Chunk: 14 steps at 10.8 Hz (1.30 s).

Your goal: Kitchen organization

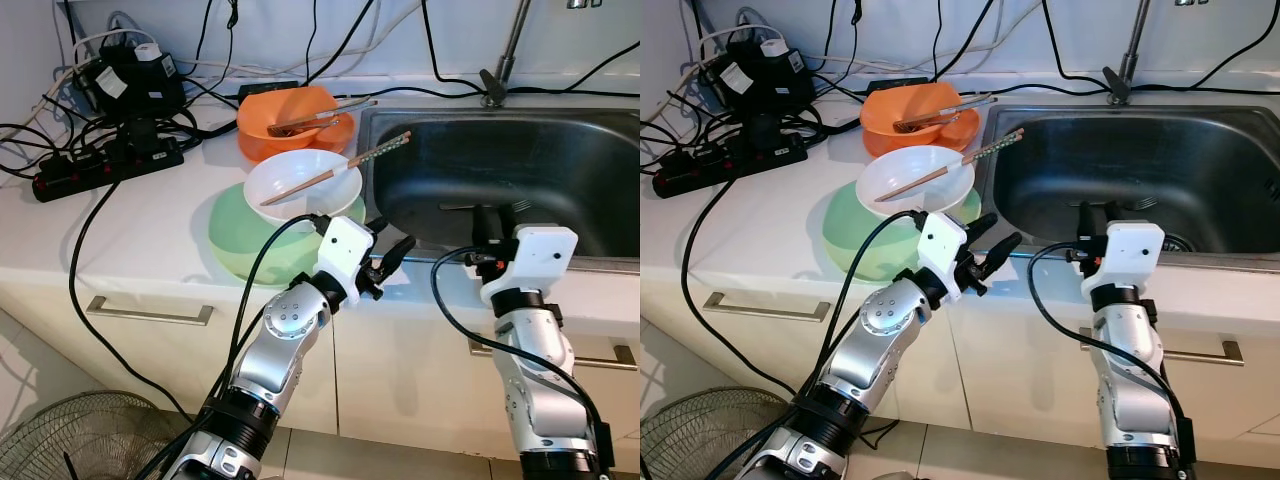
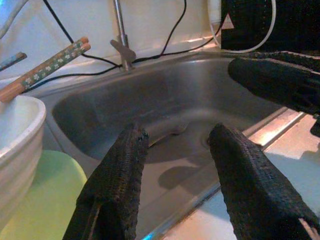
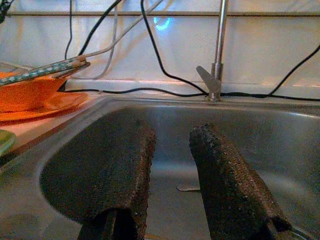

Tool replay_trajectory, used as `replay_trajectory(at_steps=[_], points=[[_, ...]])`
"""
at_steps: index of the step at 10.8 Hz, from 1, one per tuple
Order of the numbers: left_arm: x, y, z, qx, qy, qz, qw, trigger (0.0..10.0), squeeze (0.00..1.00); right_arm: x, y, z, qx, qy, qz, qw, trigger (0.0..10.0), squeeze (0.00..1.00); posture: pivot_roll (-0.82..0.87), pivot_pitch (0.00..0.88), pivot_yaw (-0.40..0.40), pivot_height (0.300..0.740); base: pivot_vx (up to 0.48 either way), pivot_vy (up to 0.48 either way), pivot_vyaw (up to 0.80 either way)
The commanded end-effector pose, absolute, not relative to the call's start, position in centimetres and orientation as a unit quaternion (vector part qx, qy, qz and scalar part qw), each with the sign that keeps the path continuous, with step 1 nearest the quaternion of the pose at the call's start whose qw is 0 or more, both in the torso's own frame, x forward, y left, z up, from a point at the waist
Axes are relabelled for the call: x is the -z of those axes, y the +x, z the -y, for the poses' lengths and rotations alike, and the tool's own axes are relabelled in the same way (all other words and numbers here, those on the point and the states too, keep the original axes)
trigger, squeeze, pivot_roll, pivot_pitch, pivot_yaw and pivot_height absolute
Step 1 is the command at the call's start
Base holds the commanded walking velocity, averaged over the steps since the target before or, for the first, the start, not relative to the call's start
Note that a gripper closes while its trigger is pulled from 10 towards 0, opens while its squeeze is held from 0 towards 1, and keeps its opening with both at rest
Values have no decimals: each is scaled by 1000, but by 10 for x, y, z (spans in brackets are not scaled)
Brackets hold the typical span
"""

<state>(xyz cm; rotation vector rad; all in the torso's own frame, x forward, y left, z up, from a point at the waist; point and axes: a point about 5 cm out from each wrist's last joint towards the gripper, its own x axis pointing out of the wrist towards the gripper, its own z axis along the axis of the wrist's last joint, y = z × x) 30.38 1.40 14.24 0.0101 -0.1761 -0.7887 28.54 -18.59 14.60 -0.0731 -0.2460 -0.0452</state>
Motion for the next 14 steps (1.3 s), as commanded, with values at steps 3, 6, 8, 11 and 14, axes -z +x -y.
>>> replay_trajectory(at_steps=[3, 6, 8, 11, 14], points=[[-147, 303, -18, 370, 8, 105, 923, 10000, 0, -149, 290, 178, 15, -25, 129, 991, 10000, 0, -19, 3, 99, 740, 0, -81, 0], [-146, 303, -16, 370, 7, 107, 923, 10000, 0, -146, 291, 176, 16, -21, 125, 992, 10000, 0, -24, 0, 100, 740, 0, -364, 0], [-147, 302, -15, 371, 5, 108, 922, 10000, 0, -145, 291, 176, 15, -20, 124, 992, 10000, 0, -23, 0, 98, 740, 0, -364, 0], [-148, 302, -17, 366, -5, 110, 924, 10000, 0, -144, 293, 172, 9, -18, 122, 992, 10000, 0, -18, 1, 96, 740, 0, -123, 0], [-149, 303, -20, 355, -17, 113, 928, 10000, 0, -143, 293, 171, 5, -18, 120, 993, 10000, 0, -20, 6, 95, 740, 0, 0, 0]])
